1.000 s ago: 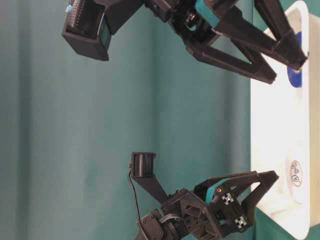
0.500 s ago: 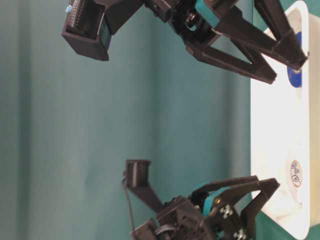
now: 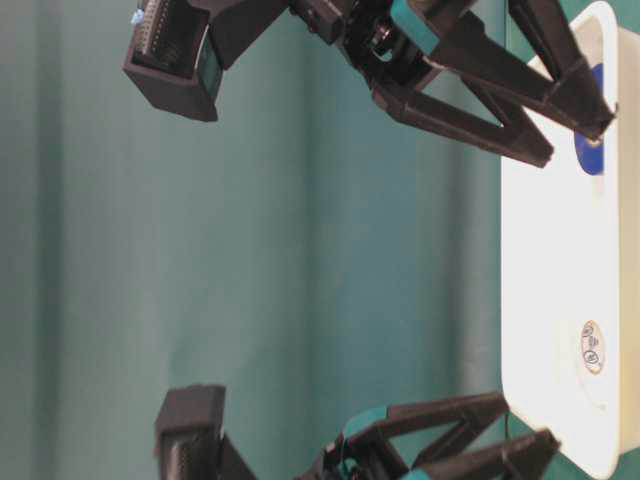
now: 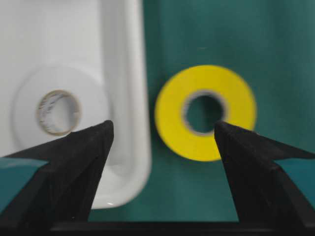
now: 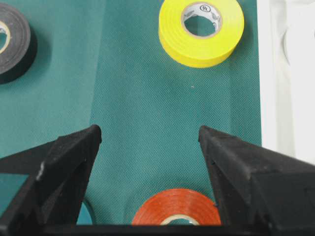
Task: Put the tape alternately from left to right into the white case.
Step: 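Release the white roll and pull the left gripper back left, then lower the right gripper onto the orange-red roll and grasp its rim, then lift the orange-red roll and lower it into the tray's top-right corner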
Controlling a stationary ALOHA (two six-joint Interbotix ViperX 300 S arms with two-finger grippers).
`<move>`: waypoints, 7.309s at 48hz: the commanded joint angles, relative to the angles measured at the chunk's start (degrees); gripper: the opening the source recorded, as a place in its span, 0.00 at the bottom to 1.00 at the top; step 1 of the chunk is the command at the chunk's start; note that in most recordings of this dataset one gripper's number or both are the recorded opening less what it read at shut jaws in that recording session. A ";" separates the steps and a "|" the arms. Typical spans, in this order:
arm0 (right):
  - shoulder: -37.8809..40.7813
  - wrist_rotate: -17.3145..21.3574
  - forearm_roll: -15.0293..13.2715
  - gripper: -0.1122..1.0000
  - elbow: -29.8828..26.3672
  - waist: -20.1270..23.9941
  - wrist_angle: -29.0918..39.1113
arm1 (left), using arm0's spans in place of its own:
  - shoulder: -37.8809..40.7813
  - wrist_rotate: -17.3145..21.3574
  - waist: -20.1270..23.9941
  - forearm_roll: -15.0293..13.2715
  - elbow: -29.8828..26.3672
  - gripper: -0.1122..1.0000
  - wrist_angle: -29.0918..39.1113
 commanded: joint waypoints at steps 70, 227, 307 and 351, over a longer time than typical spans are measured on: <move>-0.44 0.00 0.00 0.85 -0.53 0.18 -0.53 | -3.43 -16.87 -12.92 -0.18 4.39 0.89 -2.46; 9.05 9.84 -0.09 0.81 0.09 -0.09 11.87 | -2.90 -16.87 -12.83 -0.18 4.22 0.89 -2.72; -1.23 9.67 -0.09 0.37 -3.43 3.78 11.34 | -2.90 -16.87 -12.83 -0.18 4.13 0.89 -2.55; 1.67 9.49 -10.11 0.37 -5.19 -15.64 4.22 | -2.81 -16.87 -12.83 -0.18 3.78 0.89 -2.55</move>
